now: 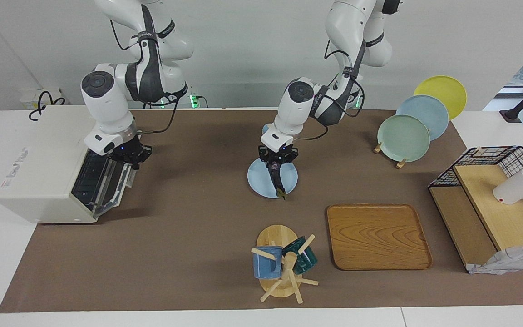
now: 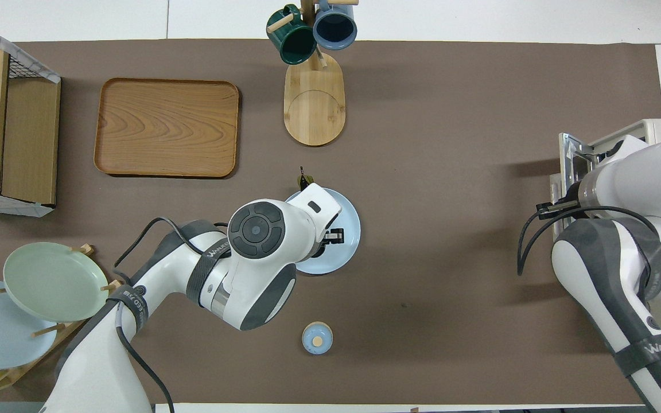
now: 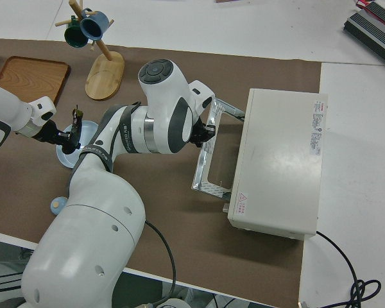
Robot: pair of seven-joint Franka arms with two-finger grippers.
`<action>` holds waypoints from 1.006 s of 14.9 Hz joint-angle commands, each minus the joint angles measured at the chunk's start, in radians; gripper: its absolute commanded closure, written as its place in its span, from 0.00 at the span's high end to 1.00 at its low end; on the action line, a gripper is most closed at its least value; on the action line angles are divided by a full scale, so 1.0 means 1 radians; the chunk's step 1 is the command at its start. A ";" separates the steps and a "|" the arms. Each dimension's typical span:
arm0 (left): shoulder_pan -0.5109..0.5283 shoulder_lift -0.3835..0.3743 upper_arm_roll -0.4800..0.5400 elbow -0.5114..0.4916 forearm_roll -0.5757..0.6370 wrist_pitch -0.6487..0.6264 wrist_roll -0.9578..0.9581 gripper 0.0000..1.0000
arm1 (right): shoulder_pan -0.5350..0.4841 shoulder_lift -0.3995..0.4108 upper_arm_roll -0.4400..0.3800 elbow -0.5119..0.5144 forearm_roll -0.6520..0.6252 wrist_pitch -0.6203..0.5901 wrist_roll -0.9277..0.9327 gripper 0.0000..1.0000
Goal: Put eggplant into oven
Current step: 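Release the eggplant with the left gripper while the right gripper opens the oven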
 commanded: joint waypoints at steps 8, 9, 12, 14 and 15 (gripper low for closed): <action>-0.033 0.006 0.018 -0.012 -0.013 0.029 0.019 1.00 | -0.031 0.043 -0.017 -0.109 -0.033 0.226 0.041 0.00; -0.033 0.006 0.020 -0.012 -0.013 0.026 0.021 1.00 | -0.033 0.049 -0.017 -0.112 -0.031 0.241 0.041 0.00; -0.030 -0.003 0.020 -0.007 -0.013 0.015 0.025 1.00 | -0.040 0.084 -0.017 -0.146 -0.033 0.328 0.044 0.00; 0.001 -0.031 0.027 0.025 -0.010 -0.055 0.034 1.00 | -0.036 0.101 -0.017 -0.152 -0.031 0.346 0.056 0.00; 0.040 -0.043 0.029 0.063 -0.005 -0.124 0.057 1.00 | -0.034 0.109 -0.017 -0.152 -0.019 0.347 0.066 0.00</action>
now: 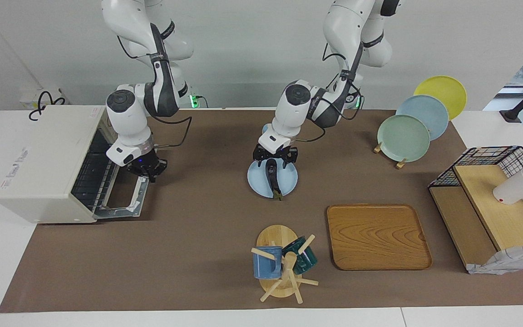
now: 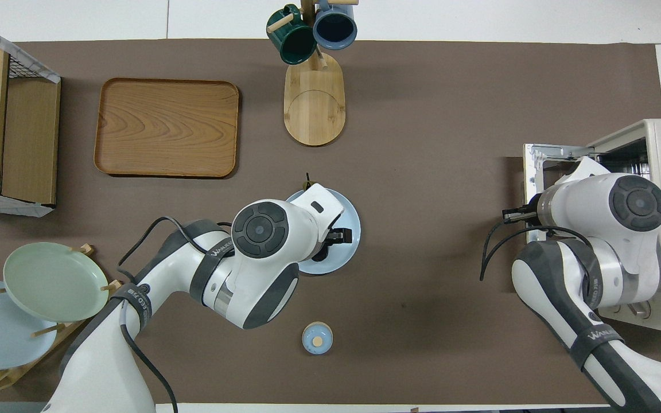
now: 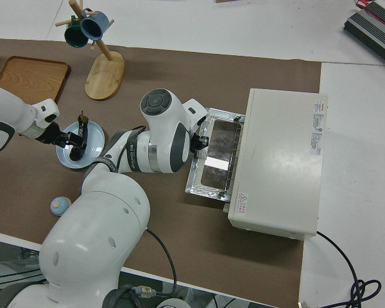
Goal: Put eggplant into oven
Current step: 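Release the eggplant with the left gripper while the right gripper opens the oven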
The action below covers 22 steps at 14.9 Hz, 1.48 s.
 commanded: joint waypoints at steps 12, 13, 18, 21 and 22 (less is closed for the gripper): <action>0.482 -0.194 0.015 0.303 0.116 -0.586 0.461 1.00 | 0.205 0.040 -0.028 0.049 0.102 0.013 0.062 0.23; 0.499 -0.211 0.015 0.305 0.116 -0.615 0.484 1.00 | 0.246 0.040 -0.028 0.082 0.102 -0.043 0.091 0.29; 0.545 -0.300 0.017 0.300 0.116 -0.748 0.481 1.00 | 0.482 0.129 -0.026 0.489 0.068 -0.511 0.373 0.43; 0.546 -0.313 0.018 0.325 0.116 -0.816 0.484 1.00 | 0.634 0.236 -0.025 0.674 0.047 -0.588 0.564 0.55; 0.546 -0.296 0.018 0.381 0.116 -0.859 0.484 1.00 | 0.694 0.333 -0.026 0.825 0.039 -0.672 0.641 0.64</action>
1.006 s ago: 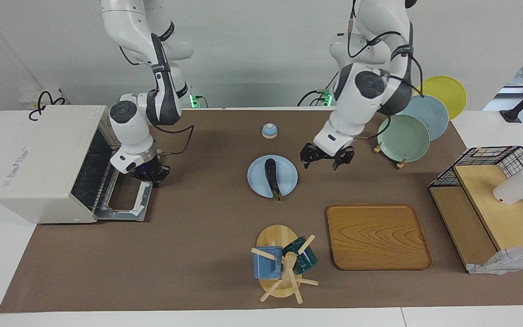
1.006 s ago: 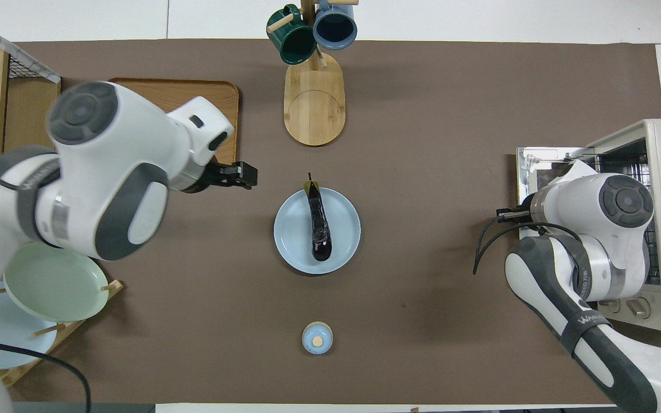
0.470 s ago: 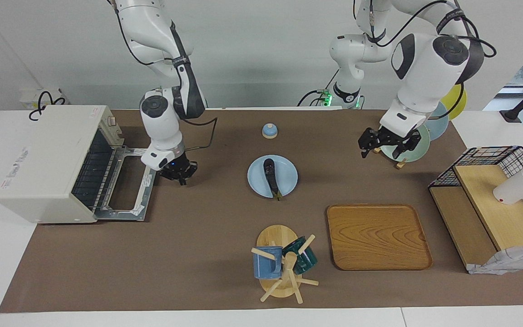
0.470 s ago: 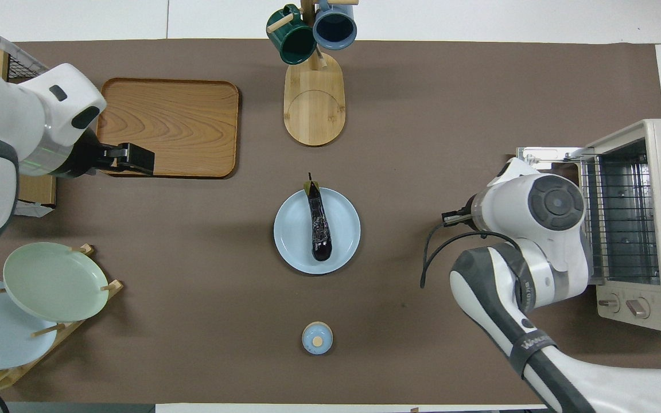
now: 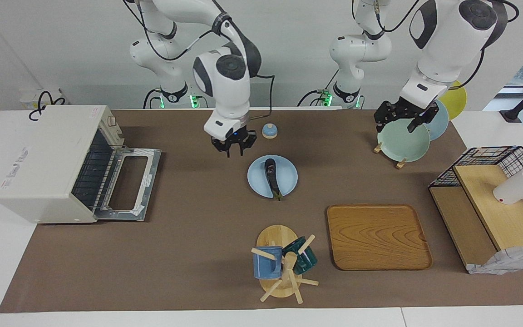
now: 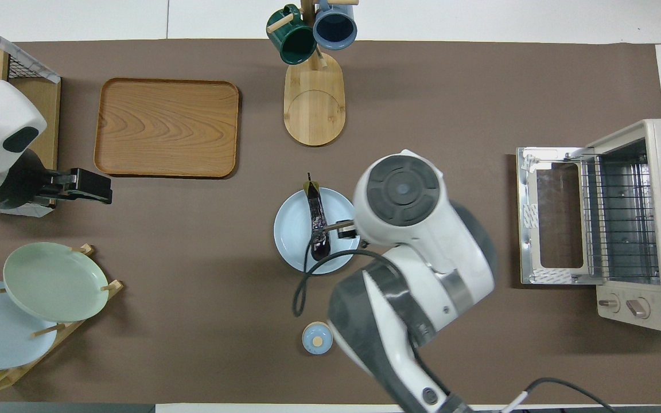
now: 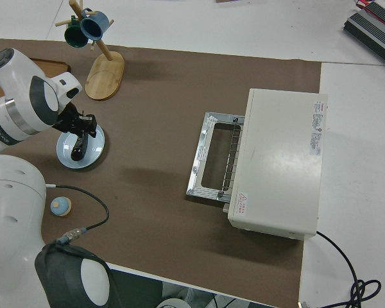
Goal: Put eggplant into oven
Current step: 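Retract the left gripper while the right gripper reaches the eggplant on the plate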
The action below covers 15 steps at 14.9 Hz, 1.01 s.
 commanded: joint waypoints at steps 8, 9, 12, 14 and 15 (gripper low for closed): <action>0.018 0.092 -0.006 0.176 0.032 -0.159 0.023 1.00 | 0.207 0.354 -0.001 0.359 -0.015 0.107 0.286 0.56; 0.018 0.089 -0.006 0.161 0.025 -0.146 0.023 1.00 | 0.217 0.358 -0.003 0.349 -0.018 0.135 0.283 0.50; 0.018 0.080 -0.006 0.126 0.009 -0.093 0.018 1.00 | 0.220 0.351 -0.003 0.299 -0.044 0.149 0.268 0.39; 0.018 0.066 -0.006 0.101 0.009 -0.073 0.017 1.00 | 0.218 0.337 -0.003 0.259 -0.104 0.152 0.233 0.39; 0.018 0.065 -0.005 0.098 0.009 -0.073 0.017 1.00 | 0.215 0.334 -0.003 0.253 -0.115 0.152 0.231 0.39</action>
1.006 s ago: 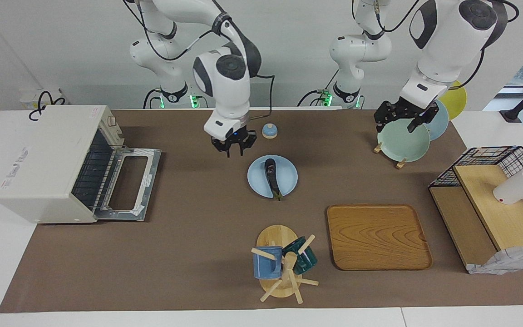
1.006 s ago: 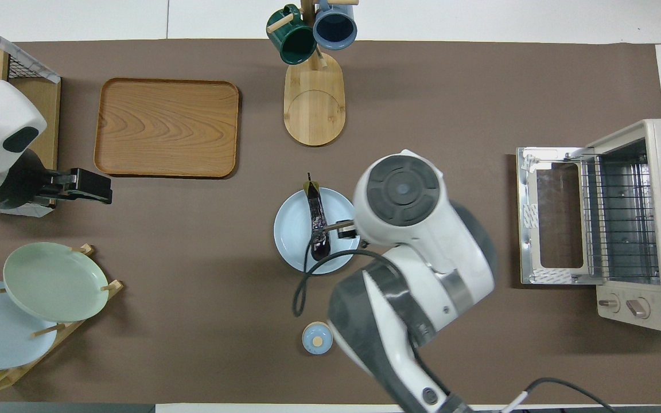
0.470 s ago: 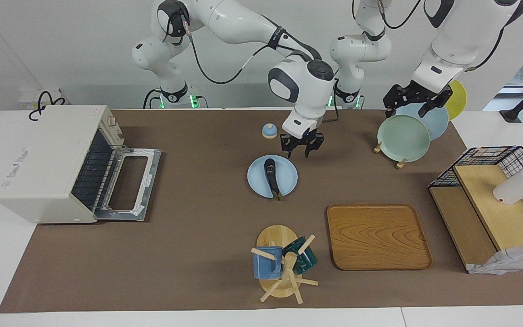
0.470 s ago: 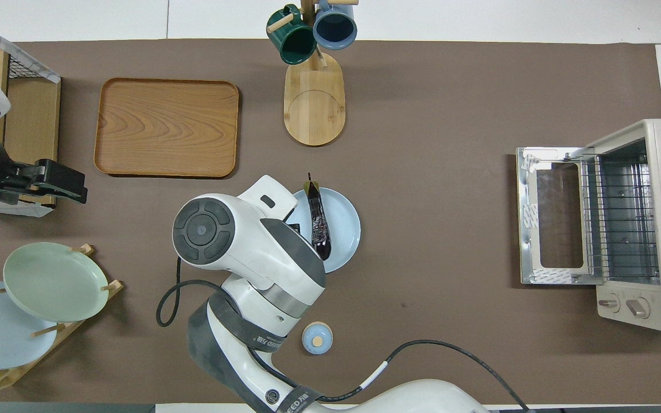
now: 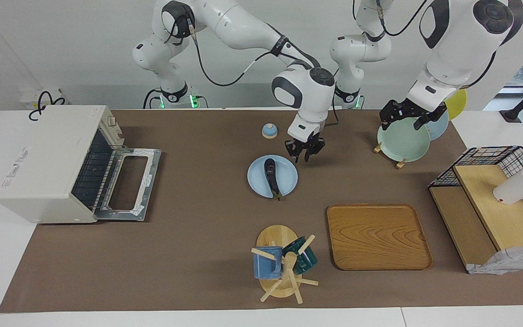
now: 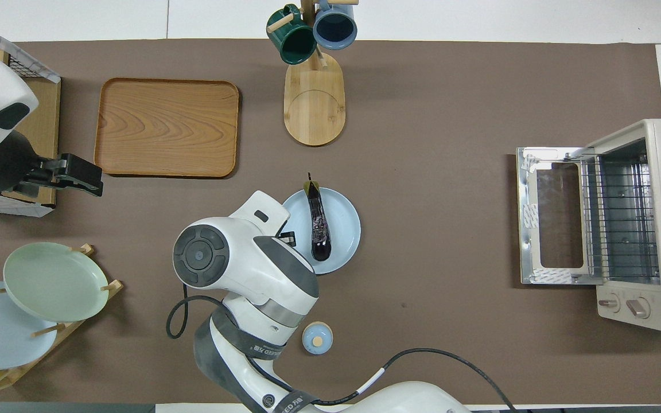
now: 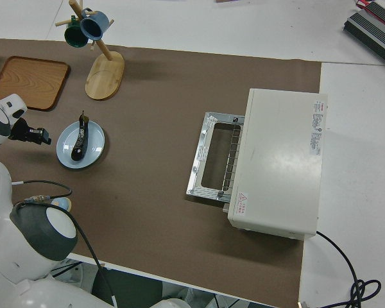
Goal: Put eggplant into oven
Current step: 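Grasp the eggplant on the blue plate with the right gripper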
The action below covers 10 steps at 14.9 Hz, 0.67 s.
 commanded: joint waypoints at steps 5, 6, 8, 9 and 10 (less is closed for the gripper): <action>0.016 -0.043 -0.007 -0.064 -0.012 0.030 0.010 1.00 | -0.043 -0.040 -0.001 -0.093 -0.049 0.071 -0.036 0.39; 0.016 -0.045 -0.007 -0.064 -0.012 0.030 0.010 1.00 | -0.044 -0.045 -0.001 -0.115 -0.049 0.091 -0.036 0.39; 0.015 -0.046 -0.007 -0.064 -0.012 0.030 0.012 1.00 | -0.049 -0.051 -0.001 -0.133 -0.047 0.134 -0.039 0.39; 0.015 -0.046 -0.007 -0.064 -0.012 0.030 0.012 1.00 | -0.052 -0.054 -0.001 -0.151 -0.047 0.139 -0.041 0.39; 0.015 -0.046 -0.009 -0.062 -0.014 0.030 0.010 1.00 | -0.052 -0.055 -0.001 -0.156 -0.047 0.141 -0.039 0.39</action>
